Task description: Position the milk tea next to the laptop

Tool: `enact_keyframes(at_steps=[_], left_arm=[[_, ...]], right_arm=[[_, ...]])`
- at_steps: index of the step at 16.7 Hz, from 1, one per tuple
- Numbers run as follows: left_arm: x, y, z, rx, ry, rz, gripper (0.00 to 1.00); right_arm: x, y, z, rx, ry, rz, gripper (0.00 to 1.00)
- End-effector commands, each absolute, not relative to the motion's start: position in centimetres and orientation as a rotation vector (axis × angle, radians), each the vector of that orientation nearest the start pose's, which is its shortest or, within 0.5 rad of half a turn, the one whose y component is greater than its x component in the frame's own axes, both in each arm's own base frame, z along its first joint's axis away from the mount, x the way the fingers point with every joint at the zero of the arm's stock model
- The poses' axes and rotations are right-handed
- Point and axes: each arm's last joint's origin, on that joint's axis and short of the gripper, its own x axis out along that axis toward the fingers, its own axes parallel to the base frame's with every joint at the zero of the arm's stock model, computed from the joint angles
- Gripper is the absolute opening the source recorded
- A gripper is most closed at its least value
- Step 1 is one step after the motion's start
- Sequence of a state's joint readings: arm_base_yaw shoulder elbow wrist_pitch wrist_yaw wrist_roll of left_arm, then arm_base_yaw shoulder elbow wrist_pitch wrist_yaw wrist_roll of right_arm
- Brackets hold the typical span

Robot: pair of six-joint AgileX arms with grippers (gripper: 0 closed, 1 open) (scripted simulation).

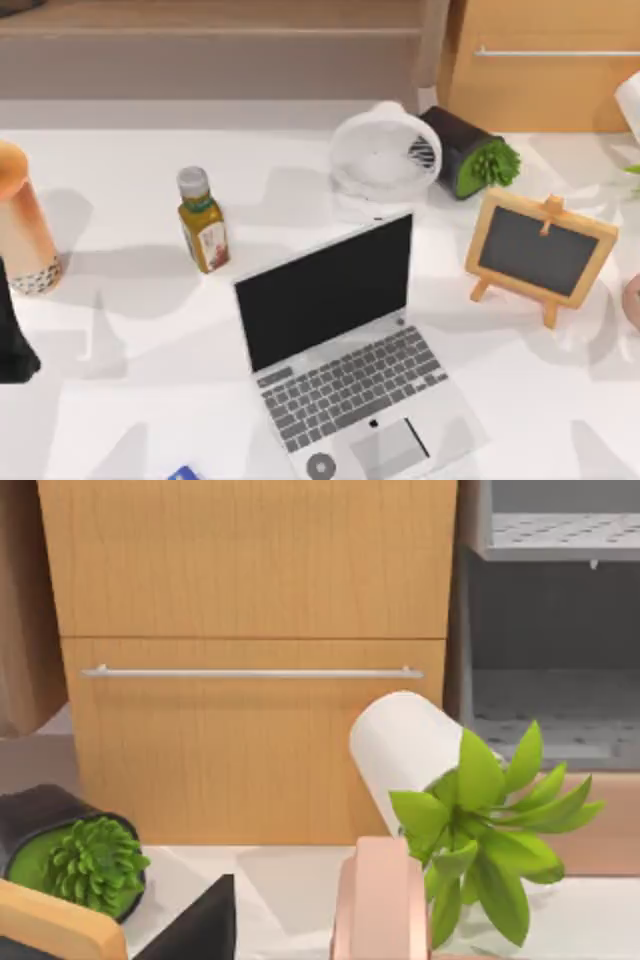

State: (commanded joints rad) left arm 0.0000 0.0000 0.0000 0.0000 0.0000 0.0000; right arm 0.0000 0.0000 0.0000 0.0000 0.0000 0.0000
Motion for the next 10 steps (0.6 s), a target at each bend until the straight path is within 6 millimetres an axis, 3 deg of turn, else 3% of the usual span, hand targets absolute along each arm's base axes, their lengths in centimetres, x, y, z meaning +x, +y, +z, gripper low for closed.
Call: enact_keyframes(at_steps=[5, 10], left_arm=[[11.0, 0.0, 16.0, 0.003, 0.005, 0.004, 1.00], [12.9, 0.6, 15.7, 0.010, 0.045, -0.001, 1.00]], right_arm=[[10.6, -0.1, 16.0, 0.000, 0.000, 0.000, 1.00], [10.6, -0.1, 16.0, 0.000, 0.000, 0.000, 1.00]])
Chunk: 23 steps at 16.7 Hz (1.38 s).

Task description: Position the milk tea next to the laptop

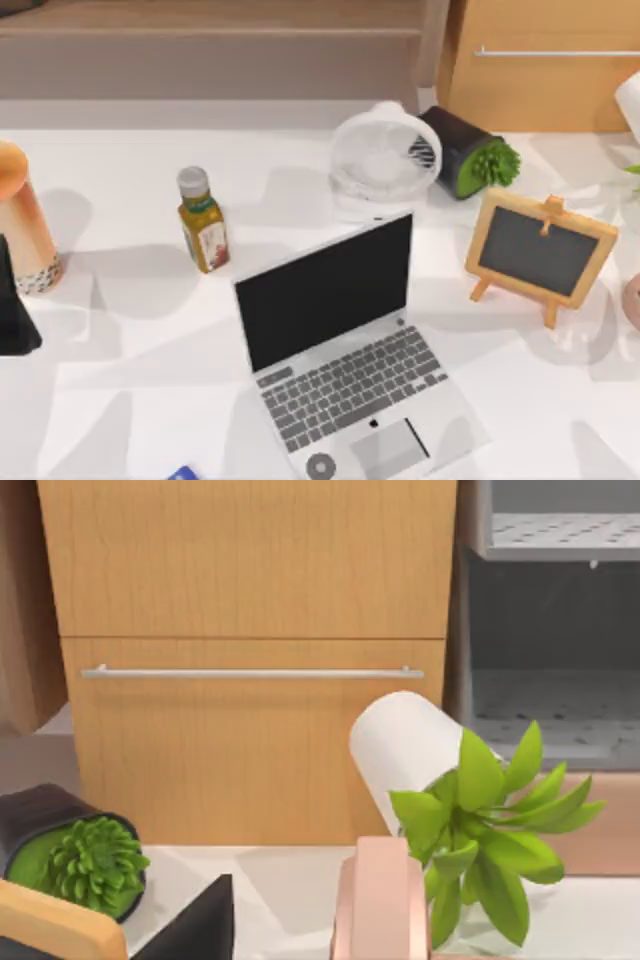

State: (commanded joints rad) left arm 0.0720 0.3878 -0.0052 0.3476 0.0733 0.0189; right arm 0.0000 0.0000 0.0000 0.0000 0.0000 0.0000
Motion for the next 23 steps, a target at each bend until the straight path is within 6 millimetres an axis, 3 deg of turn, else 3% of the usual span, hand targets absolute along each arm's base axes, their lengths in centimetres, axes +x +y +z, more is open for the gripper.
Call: enact_keyframes(at_steps=[5, 10, 19, 23], left_arm=[[15.4, 1.4, 13.8, 0.003, 0.152, -0.019, 1.00], [16.5, 2.1, 12.1, -0.007, 0.203, -0.027, 1.00], [16.9, 2.3, 12.0, -0.007, 0.198, -0.028, 1.00], [19.1, 2.4, 12.1, -0.006, 0.191, -0.027, 1.00]], right_arm=[[10.6, -0.1, 16.0, 0.000, 0.000, 0.000, 1.00], [10.6, -0.1, 16.0, 0.000, 0.000, 0.000, 1.00], [10.6, -0.1, 16.0, 0.000, 0.000, 0.000, 1.00], [10.6, -0.1, 16.0, 0.000, 0.000, 0.000, 1.00]])
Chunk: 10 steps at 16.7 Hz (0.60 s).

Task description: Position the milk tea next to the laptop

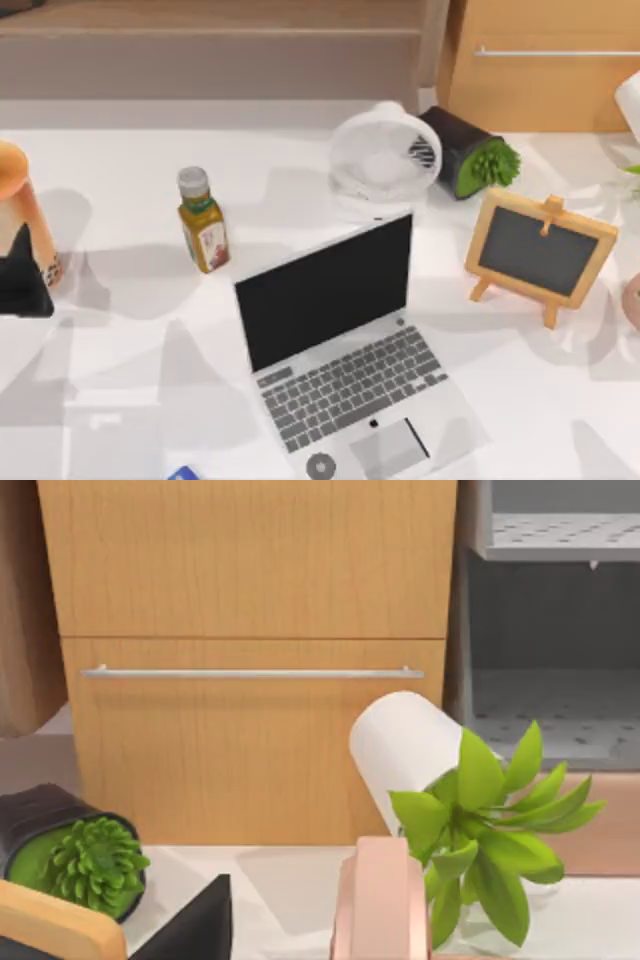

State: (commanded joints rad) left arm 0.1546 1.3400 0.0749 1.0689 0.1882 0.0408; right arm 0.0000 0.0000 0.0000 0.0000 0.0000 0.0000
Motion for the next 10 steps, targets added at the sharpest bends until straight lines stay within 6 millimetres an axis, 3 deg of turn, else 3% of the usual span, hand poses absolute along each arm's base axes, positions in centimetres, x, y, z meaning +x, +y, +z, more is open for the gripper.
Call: enact_keyframes(at_steps=[6, 10], left_arm=[[23.7, 2.2, 10.6, -0.008, 0.206, -0.027, 1.00], [24.5, 2.1, 10.3, -0.007, 0.200, -0.027, 1.00]], right_arm=[[10.6, -0.1, 16.0, 0.000, 0.000, 0.000, 1.00], [10.6, -0.1, 16.0, 0.000, 0.000, 0.000, 1.00]])
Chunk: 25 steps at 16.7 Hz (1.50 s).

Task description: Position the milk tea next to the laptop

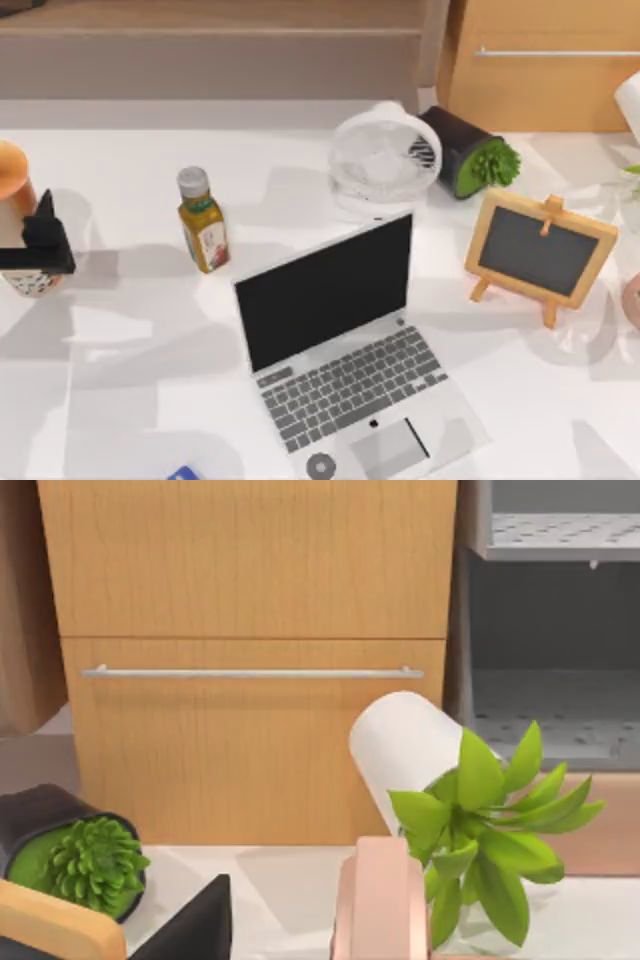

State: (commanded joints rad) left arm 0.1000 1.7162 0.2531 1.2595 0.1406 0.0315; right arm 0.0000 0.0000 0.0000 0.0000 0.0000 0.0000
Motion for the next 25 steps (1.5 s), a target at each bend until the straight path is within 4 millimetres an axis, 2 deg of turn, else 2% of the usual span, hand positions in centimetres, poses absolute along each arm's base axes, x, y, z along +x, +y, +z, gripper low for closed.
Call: enact_keyframes(at_steps=[2, 15, 25], left_arm=[[24.49, 2.09, 10.33, -0.007, 0.200, -0.027, 1.00], [24.49, 2.09, 10.33, -0.007, 0.200, -0.027, 0.02], [24.48, 2.11, 10.36, -0.006, 0.201, -0.026, 0.00]], right_arm=[[10.57, -0.12, 16.00, 0.000, 0.000, 0.000, 1.00], [10.57, -0.12, 16.00, 0.000, 0.000, 0.000, 1.00], [10.57, -0.12, 16.00, 0.000, 0.000, 0.000, 1.00]])
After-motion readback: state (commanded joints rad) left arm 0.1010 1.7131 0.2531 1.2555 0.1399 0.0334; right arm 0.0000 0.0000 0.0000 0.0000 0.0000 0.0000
